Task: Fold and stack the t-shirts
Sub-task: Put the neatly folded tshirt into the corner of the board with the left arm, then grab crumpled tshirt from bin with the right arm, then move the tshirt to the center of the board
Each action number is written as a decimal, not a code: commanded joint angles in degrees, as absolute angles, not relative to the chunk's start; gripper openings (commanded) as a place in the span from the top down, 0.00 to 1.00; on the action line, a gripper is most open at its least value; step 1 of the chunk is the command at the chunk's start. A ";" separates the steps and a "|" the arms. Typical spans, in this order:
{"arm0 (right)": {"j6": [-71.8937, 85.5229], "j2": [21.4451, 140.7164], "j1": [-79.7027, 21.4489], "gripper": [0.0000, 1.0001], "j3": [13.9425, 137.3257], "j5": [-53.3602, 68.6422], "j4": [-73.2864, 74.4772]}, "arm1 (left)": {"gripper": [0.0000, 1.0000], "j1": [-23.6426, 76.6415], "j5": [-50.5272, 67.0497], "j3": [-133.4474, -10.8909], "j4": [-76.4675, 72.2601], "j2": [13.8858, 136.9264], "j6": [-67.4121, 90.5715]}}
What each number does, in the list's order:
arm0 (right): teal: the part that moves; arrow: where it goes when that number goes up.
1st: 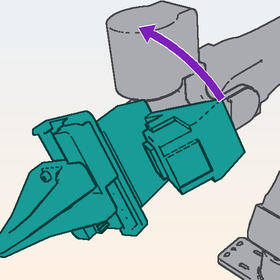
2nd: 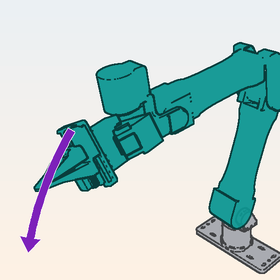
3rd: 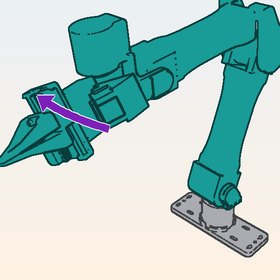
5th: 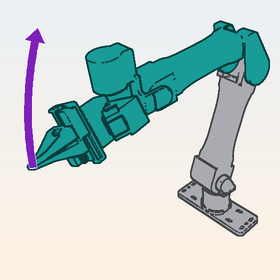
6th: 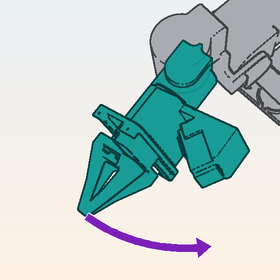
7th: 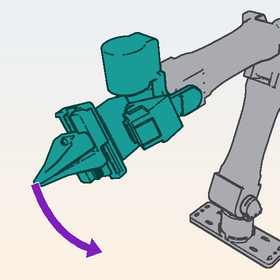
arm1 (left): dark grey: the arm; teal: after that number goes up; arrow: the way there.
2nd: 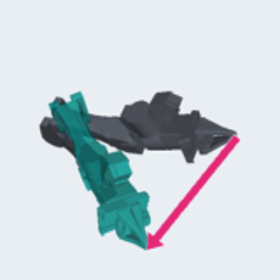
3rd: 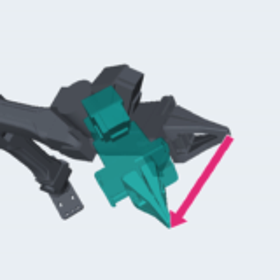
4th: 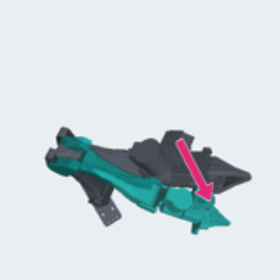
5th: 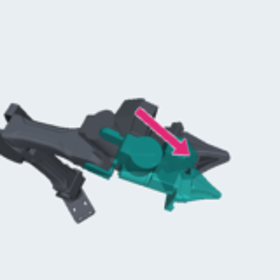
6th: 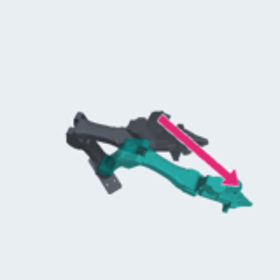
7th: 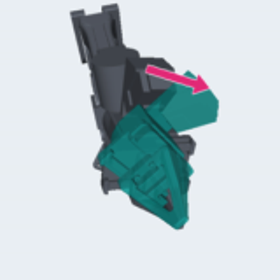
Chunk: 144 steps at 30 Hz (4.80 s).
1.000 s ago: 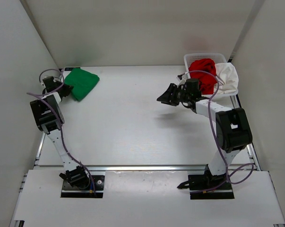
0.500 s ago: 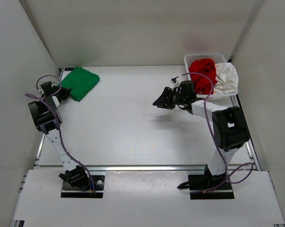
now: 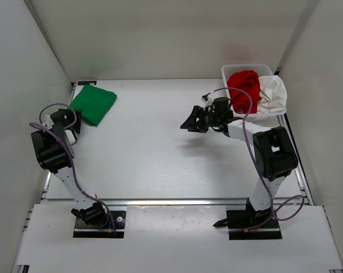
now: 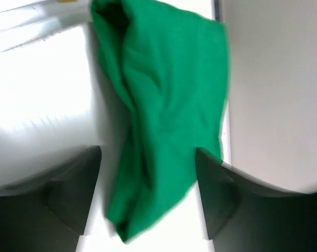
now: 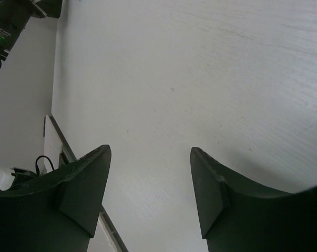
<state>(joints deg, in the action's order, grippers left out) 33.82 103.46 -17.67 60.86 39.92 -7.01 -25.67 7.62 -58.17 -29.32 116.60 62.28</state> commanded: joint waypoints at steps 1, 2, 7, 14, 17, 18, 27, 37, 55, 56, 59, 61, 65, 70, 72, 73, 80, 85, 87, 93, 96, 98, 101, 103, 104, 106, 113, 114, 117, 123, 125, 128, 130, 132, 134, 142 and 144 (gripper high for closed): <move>31.82 102.39 -18.72 0.39 63.11 40.17 -6.95 | 0.14 -24.00 2.91 -55.11 -35.06 108.74 62.75; 31.64 102.39 -18.63 0.38 62.93 40.43 -6.68 | 0.01 -24.17 2.20 -54.50 -34.89 108.02 61.71; 32.08 99.59 -18.72 0.38 61.70 40.26 -7.65 | 0.01 -22.42 0.44 -54.49 -29.01 102.05 55.38; 34.01 98.61 -19.25 0.77 60.65 40.35 -9.31 | 0.52 -17.77 -2.81 -50.10 -24.26 94.32 47.91; 33.31 97.39 -19.60 1.00 60.29 38.94 -8.45 | 0.94 -11.45 -5.53 -51.58 -19.79 94.48 42.02; 32.79 96.95 -19.77 1.00 60.55 38.41 -8.00 | 0.99 -8.99 -7.45 -53.68 -15.77 94.83 39.49; 33.22 95.01 -19.33 1.00 58.80 39.28 -9.32 | 1.00 -5.88 1.31 -71.36 4.21 114.15 40.34; 33.23 94.83 -17.58 1.00 58.71 39.46 -9.93 | 0.97 -8.61 2.02 -90.58 12.90 126.82 40.17; 34.81 95.71 -13.89 0.96 61.95 38.24 -9.94 | 0.73 -7.32 4.83 -119.28 21.98 134.94 38.94; 34.11 96.06 -13.89 0.95 64.23 36.93 -7.76 | 0.70 -6.16 5.36 -116.48 18.93 133.52 39.28; 32.26 97.03 -12.75 0.94 70.72 32.79 -4.93 | 0.66 -0.81 6.50 -112.51 15.56 126.92 38.85; 31.64 97.03 -11.70 0.93 73.38 28.33 -3.79 | 0.65 3.76 6.06 -109.53 14.34 121.06 38.24; 31.38 98.25 -3.98 0.91 77.68 19.97 -1.94 | 0.56 14.29 9.14 -86.64 -2.49 108.74 40.16; 28.76 105.80 4.74 0.89 90.32 13.89 7.11 | 0.52 26.00 13.18 -60.61 -17.91 96.79 46.93; 25.86 110.62 6.85 0.79 100.99 12.83 14.02 | 0.53 33.18 11.53 -54.01 -22.05 93.62 47.03; 23.23 118.57 7.81 0.67 111.34 10.31 23.89 | 0.52 40.01 10.21 -51.09 -21.89 92.73 44.59; 21.27 138.41 8.62 0.42 141.58 7.30 39.63 | 0.53 49.13 13.44 -41.15 -26.79 92.29 45.35; 21.54 140.45 7.56 0.42 140.10 5.72 39.02 | 0.53 47.99 15.82 -35.25 -29.71 90.71 46.50; 20.31 141.76 6.77 0.43 141.06 4.58 39.46 | 0.53 47.20 15.30 -33.58 -29.35 89.57 46.06; 20.39 143.53 6.50 0.97 144.04 6.06 38.32 | 0.54 44.74 15.99 -32.69 -29.45 88.77 45.97; 19.34 141.43 5.28 1.00 146.85 4.58 38.41 | 0.53 44.82 15.38 -32.87 -29.79 89.38 46.14; 18.90 138.61 4.57 1.00 146.78 4.39 37.54 | 0.53 45.44 15.99 -33.14 -29.97 90.35 46.23; 19.08 132.99 4.83 1.00 147.39 5.01 37.53 | 0.53 45.18 16.52 -33.49 -30.59 90.26 46.76; 19.51 127.82 4.83 1.00 148.70 6.41 38.32 | 0.53 44.74 16.09 -32.96 -30.76 89.39 47.02; 18.99 126.31 4.66 1.00 148.97 7.20 38.67 | 0.53 44.39 16.35 -32.70 -30.76 88.51 47.28; 19.07 119.92 3.52 1.00 149.23 9.13 39.20 | 0.53 43.60 16.35 -32.96 -30.32 87.46 47.37; 16.44 93.04 -8.15 1.00 135.85 14.78 23.69 | 0.53 34.99 17.14 -32.09 -27.34 80.78 48.34; 14.35 86.46 -10.09 1.00 128.92 13.81 20.42 | 0.52 33.94 16.96 -31.04 -27.25 79.21 48.51; 7.59 74.31 -25.35 1.00 113.43 4.50 6.44 | 0.52 29.19 18.01 -28.05 -26.81 75.33 49.83; 11.72 73.82 -24.74 1.00 108.82 7.27 5.27 | 0.51 20.48 18.28 -22.86 -24.52 65.84 51.50; 19.92 75.40 -17.27 1.00 104.61 20.94 2.04 | 0.50 18.55 18.37 -21.71 -23.65 62.86 51.77; 29.78 77.25 -11.88 1.00 88.39 30.30 -6.99 | 0.50 17.41 17.76 -19.61 -21.89 58.99 51.33; 34.87 79.09 -11.42 1.00 79.34 32.25 -14.64 | 0.49 16.09 16.53 -18.20 -20.92 57.40 51.15; 37.61 82.43 -10.38 1.00 72.61 33.40 -18.87 | 0.48 13.64 16.08 -17.67 -20.40 57.04 50.80; 39.19 89.87 -9.94 1.00 70.75 35.41 -21.53 | 0.48 11.87 16.96 -18.19 -20.65 58.35 50.63; 37.37 110.56 -5.46 0.85 91.13 38.43 -11.98 | 0.49 17.91 9.69 -25.57 -12.51 65.39 42.91; 33.86 108.21 -4.49 0.62 91.67 33.01 -6.44 | 0.48 23.00 5.82 -26.27 -7.41 65.48 39.22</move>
